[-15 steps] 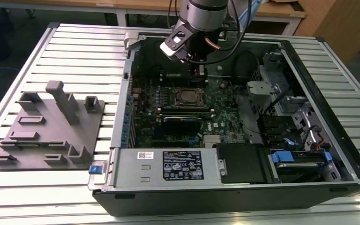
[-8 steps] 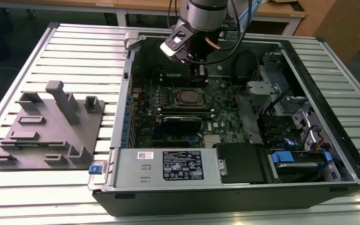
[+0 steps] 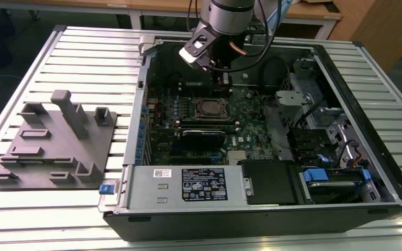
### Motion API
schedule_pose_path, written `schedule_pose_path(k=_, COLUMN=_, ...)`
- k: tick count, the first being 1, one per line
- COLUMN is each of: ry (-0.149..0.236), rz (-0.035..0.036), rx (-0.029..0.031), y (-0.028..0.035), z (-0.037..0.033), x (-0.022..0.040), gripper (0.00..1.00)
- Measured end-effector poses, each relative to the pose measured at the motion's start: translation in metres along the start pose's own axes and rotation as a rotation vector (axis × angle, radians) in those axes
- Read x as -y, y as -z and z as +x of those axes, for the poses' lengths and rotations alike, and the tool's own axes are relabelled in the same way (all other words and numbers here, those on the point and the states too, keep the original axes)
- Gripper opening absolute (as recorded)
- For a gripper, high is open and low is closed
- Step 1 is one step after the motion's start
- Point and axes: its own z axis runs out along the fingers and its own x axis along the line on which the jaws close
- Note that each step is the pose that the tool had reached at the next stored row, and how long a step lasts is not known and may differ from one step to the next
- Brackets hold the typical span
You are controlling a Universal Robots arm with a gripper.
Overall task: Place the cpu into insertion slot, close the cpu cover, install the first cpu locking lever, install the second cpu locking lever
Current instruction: 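Install the first cpu locking lever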
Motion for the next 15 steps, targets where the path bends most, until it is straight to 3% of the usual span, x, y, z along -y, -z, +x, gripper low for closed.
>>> schedule_pose_path(k=15, ry=0.021, rz=-0.0004, rx=0.0002, y=0.0, z=-0.0002, x=0.0, gripper=0.1)
